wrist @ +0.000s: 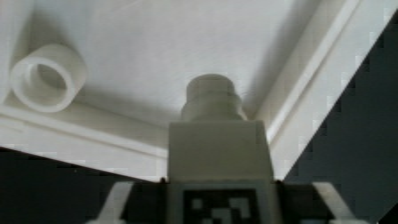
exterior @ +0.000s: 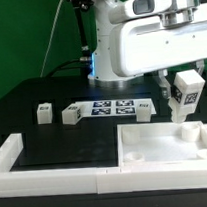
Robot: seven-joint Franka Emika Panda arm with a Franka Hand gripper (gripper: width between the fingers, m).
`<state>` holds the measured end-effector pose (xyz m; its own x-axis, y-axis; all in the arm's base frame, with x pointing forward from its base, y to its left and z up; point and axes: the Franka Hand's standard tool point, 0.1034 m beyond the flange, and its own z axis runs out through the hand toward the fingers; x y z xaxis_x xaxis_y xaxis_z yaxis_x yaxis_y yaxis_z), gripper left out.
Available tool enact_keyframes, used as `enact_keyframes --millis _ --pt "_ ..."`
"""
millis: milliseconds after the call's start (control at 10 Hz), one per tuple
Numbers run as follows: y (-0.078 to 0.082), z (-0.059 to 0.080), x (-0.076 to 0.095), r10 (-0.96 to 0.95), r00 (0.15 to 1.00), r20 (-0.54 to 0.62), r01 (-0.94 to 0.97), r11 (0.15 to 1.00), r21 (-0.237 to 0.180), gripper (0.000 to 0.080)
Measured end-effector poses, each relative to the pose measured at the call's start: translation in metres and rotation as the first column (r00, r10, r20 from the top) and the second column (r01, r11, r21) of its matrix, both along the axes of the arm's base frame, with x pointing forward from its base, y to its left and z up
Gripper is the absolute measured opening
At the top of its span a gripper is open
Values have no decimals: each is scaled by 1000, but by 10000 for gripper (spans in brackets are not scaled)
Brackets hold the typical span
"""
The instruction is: Assemble one leg
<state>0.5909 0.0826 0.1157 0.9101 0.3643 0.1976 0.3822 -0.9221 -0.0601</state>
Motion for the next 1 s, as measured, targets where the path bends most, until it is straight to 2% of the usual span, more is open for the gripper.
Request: enact_keyframes --millis 100,200,300,500,600,700,800,900,1000 --pt "-6 3 9 7 994 105 -7 1000 0 290" --pt "-15 1 8 4 978 206 -2 1000 -8 290" --pt "-19 -3 3 1 974 228 2 1000 -13 290" --pt "-17 -3 4 -7 973 233 9 1000 -8 290" --pt "-14 -8 6 -31 966 257 30 1000 6 290" --pt "-2 -12 8 -56 970 238 49 998 32 290" --pt "7 -12 18 -55 965 258 45 998 45 290" --pt "11 -12 32 -77 928 364 58 996 65 290" --pt "29 -22 37 -105 943 315 77 992 99 290"
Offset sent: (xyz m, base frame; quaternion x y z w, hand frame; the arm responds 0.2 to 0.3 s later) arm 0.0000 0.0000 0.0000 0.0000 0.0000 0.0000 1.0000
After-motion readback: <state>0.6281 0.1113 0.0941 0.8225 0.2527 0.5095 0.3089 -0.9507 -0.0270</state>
